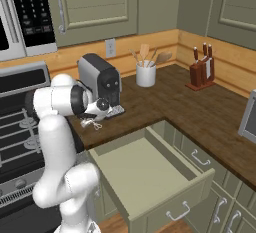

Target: Pick the tongs from the drawer and place it on the counter.

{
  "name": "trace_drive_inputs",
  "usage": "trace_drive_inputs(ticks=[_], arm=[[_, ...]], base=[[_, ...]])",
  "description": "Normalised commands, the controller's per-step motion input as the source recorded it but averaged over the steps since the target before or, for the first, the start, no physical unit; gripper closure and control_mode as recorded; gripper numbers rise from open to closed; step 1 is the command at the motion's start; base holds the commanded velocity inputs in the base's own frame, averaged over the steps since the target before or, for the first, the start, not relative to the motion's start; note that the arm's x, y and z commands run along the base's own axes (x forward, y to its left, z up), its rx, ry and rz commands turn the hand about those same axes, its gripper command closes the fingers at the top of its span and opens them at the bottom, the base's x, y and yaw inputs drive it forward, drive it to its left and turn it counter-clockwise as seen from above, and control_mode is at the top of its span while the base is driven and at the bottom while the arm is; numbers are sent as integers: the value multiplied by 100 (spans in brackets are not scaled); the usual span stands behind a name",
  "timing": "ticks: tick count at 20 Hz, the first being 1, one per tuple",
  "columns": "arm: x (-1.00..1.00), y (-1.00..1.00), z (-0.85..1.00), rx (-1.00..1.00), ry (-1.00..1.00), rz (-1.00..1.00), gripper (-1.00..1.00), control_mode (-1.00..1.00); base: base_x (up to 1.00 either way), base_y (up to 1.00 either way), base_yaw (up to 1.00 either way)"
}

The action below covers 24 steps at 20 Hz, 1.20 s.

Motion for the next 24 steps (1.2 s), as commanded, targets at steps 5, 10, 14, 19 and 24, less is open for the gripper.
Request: trace_drive_inputs(ticks=[5,10,14,19,24], arm=[[-44,-4,18,0,-14,-1,-100,-100],[-67,-28,89,0,-14,-11,-100,-100],[-73,-76,100,3,-1,-19,-100,-100],[-66,-100,100,6,10,-14,-100,-100],[-66,-100,100,5,26,-14,-100,-100]], base=[[0,0,0],[0,0,0],[0,0,0],[0,0,0],[0,0,0]])
